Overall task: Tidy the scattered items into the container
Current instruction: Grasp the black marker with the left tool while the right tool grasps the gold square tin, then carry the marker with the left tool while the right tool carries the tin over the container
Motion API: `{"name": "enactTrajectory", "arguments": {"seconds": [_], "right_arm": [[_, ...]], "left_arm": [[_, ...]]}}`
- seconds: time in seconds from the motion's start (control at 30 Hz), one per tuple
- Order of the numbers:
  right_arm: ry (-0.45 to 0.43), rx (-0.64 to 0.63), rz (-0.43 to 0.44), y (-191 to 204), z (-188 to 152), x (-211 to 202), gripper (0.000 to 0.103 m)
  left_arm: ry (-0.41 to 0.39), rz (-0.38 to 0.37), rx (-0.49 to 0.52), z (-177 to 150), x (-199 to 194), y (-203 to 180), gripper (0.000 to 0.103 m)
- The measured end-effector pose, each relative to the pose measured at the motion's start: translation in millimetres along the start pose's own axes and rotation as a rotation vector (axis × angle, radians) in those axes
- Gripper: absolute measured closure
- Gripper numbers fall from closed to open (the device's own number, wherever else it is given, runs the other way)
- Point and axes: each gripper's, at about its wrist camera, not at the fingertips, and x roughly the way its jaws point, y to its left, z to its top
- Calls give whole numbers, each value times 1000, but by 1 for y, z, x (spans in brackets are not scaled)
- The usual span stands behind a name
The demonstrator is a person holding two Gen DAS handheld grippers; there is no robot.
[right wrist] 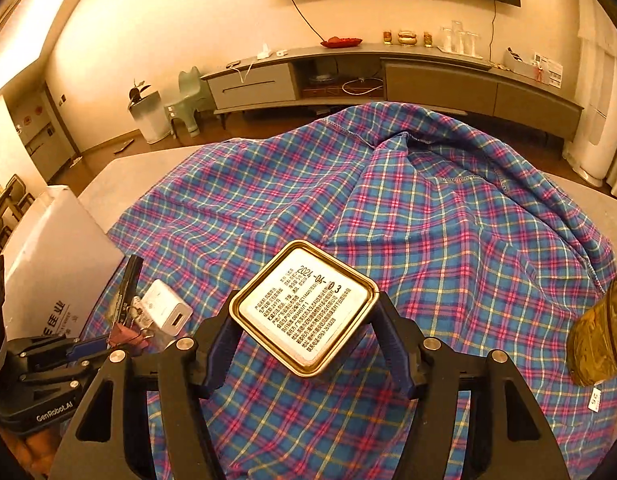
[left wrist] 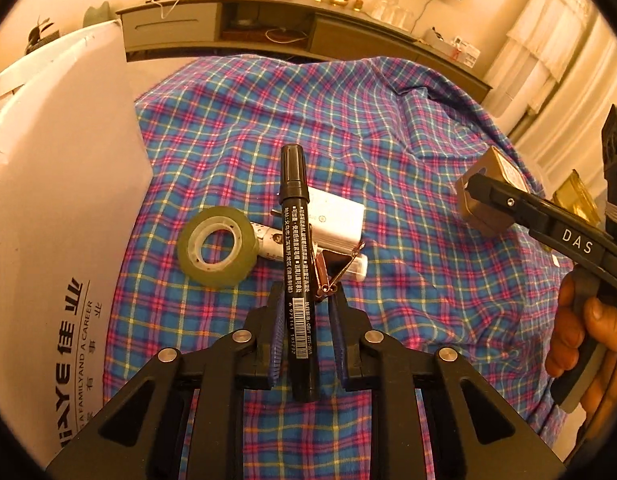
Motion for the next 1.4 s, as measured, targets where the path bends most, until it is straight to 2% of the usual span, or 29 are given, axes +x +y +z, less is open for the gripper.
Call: {"name": "enactTrajectory", "arguments": {"seconds": [0.13,0.23,0.4,0.47,0.97,1.4], "right_arm": [[10,12,22,0,-1,-3,39],[15,16,26,1,-2,-6,38],[21,24,39,4,-4,-14,39],[22,23,46,7,-5,-17,39],[12,19,81,34,-28,-56,39],[-28,24,126,74,-58,-95,39]], "left_arm": [[8,-29,8,-4,-5,-4,81],[19,1,52,-9,-4,-8,81],[34,-4,83,-17,-3,-8,81],[33,11,101,-20,-3,-8,89],[-55,-43,71,-16,-53,-3,90],[-117,-78,65,-21,-95,4,90]]}}
